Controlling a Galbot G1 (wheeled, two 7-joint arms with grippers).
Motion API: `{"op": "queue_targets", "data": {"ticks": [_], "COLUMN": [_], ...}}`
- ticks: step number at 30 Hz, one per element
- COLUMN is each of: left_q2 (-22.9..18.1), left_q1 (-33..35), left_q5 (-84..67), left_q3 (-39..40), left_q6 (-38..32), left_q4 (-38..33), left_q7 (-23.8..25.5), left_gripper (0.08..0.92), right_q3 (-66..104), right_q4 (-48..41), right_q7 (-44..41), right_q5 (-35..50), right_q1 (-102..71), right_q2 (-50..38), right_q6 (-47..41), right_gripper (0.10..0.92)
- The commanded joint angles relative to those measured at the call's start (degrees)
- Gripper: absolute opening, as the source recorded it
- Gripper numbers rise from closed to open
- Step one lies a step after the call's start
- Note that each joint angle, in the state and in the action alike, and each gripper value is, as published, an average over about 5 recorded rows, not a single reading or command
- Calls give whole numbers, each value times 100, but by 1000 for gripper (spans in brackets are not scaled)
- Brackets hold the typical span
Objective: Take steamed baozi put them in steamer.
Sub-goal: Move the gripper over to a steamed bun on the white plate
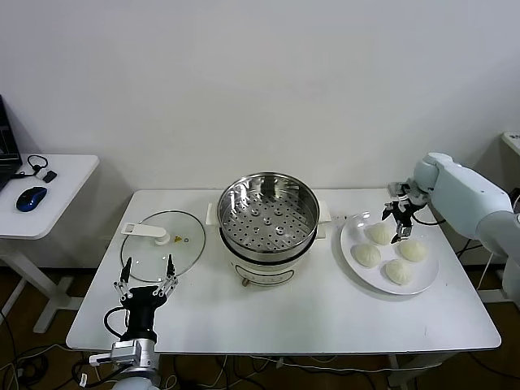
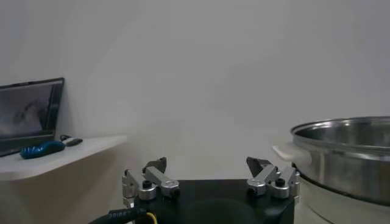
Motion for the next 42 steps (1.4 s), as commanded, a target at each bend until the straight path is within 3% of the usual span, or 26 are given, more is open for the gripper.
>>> {"op": "queue_targets", "data": {"ticks": [1, 16, 24, 42], "left_q2": [-280, -280, -280, -276], "left_q1": [-2, -5, -16, -9], "left_q5": [1, 5, 12, 8], "left_q3": [2, -9, 10, 6], "left_q6": [-13, -32, -38, -49], "left_q4": [14, 1, 10, -25], "left_q7": [-1, 11, 11, 10], "left_gripper": [823, 823, 823, 823], "right_q3": [466, 503, 520, 389], "right_q4": [-463, -507, -531, -397], "right_q7": [99, 114, 112, 69], "right_q5": [-236, -299, -331, -328], "right_q1": [-183, -214, -233, -120], "right_q2": [168, 244, 273, 254], "right_q6": [167, 107, 89, 84], "right_gripper": [823, 822, 710, 647]}}
